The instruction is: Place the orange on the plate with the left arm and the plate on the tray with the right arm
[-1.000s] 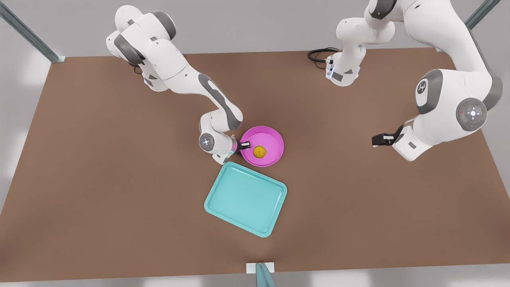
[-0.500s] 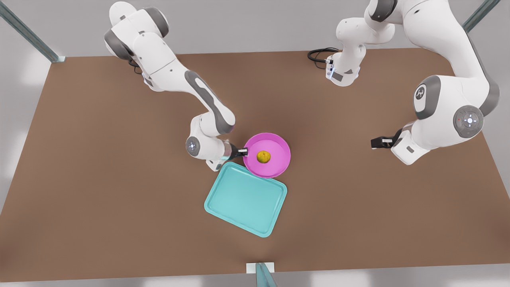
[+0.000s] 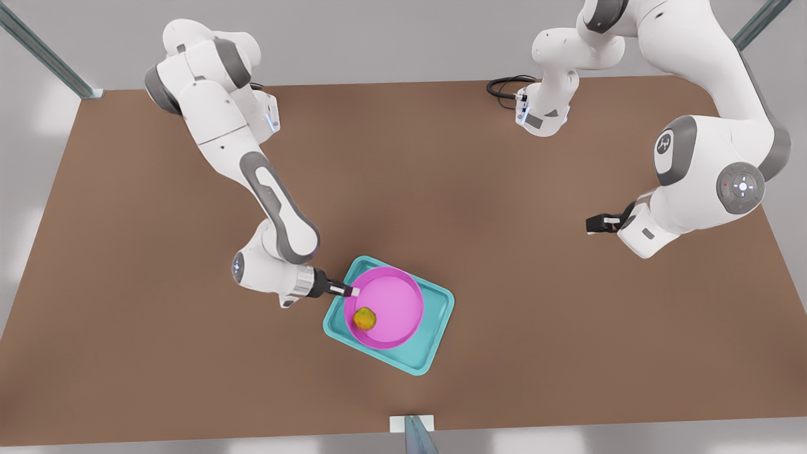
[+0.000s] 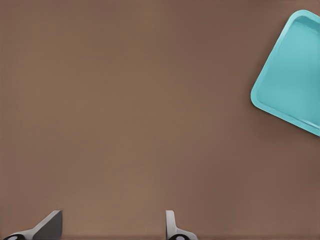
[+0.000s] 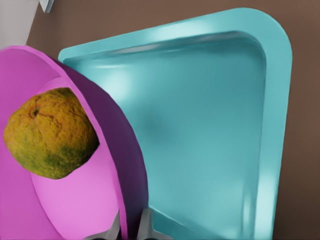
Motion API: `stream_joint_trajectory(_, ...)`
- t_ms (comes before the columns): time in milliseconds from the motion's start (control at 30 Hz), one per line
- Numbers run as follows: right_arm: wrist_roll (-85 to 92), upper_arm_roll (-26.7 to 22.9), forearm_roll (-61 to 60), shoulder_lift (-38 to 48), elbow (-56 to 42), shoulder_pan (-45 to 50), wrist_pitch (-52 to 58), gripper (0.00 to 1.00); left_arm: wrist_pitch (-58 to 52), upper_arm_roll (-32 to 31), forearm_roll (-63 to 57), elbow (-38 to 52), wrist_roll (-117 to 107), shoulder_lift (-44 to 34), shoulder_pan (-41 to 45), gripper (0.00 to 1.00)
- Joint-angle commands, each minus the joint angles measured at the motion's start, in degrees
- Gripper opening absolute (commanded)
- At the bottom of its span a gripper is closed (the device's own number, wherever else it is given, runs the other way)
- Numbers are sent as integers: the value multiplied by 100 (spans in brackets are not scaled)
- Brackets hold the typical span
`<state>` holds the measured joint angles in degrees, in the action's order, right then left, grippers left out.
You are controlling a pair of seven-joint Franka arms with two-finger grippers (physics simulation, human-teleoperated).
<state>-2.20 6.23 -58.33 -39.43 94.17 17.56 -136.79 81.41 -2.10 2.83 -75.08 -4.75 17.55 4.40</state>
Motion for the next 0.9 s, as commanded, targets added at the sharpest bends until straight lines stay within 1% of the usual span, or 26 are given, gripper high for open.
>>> stream_joint_trajectory(0, -175, 1, 50, -56, -13, 2, -6, 21, -2, -1, -2, 3, -8, -15, 0, 100)
stream_joint_trajectory(133, -175, 1, 41, -65, -22, 2, -6, 21, -2, -1, -2, 3, -8, -15, 0, 100)
stream_joint_trajectory(167, -184, 1, 41, -65, -22, 2, 3, 96, -2, -10, -2, 3, -8, -15, 0, 100)
stream_joint_trajectory(200, -184, 1, 24, -56, -22, 11, 3, 100, -2, -10, -2, 3, -8, -15, 0, 100)
stream_joint_trajectory(400, -237, 1, 15, 251, 49, 134, 73, 100, -20, -10, -20, 3, -8, -6, 0, 100)
stream_joint_trajectory(433, -202, -17, 155, 636, 460, -15, 213, 100, -20, -10, -20, 3, -17, -6, 0, 100)
stream_joint_trajectory(467, -202, -26, 1494, 796, 463, -532, 1509, 100, -29, -10, -20, 3, -17, -15, 0, 100)
stream_joint_trajectory(500, -193, -17, 3030, 779, 156, -823, 2442, 100, -37, -10, -20, 3, -17, -24, 9, 100)
stream_joint_trajectory(533, 77, -17, 4922, 744, -555, -1105, 3804, 100, -38, -36, -37, 3, -8, -33, 9, 100)
stream_joint_trajectory(567, 1203, -52, 5876, 857, -1365, -1140, 4801, 100, -38, -36, -37, 3, -17, -24, 9, 100)
stream_joint_trajectory(600, 1433, -210, 6411, 1505, -1481, -1123, 5101, 100, -29, -36, -46, 3, -26, -6, 9, 100)
stream_joint_trajectory(633, 1433, -237, 6554, 2209, -1446, -1140, 5101, 100, -29, -36, -55, 3, -26, -6, 17, 100)
stream_joint_trajectory(700, 1398, -272, 6598, 3002, -1384, -1132, 5320, 100, -46, -36, -64, 3, 0, -15, 17, 100)
stream_joint_trajectory(733, 1398, -263, 6598, 3274, -1156, -1140, 5347, 100, -46, -36, -64, 3, 9, -15, 17, 100)
stream_joint_trajectory(867, 1389, -272, 6589, 3406, -1041, -1149, 5391, 100, -195, -36, -81, 3, 0, 11, 88, 100)
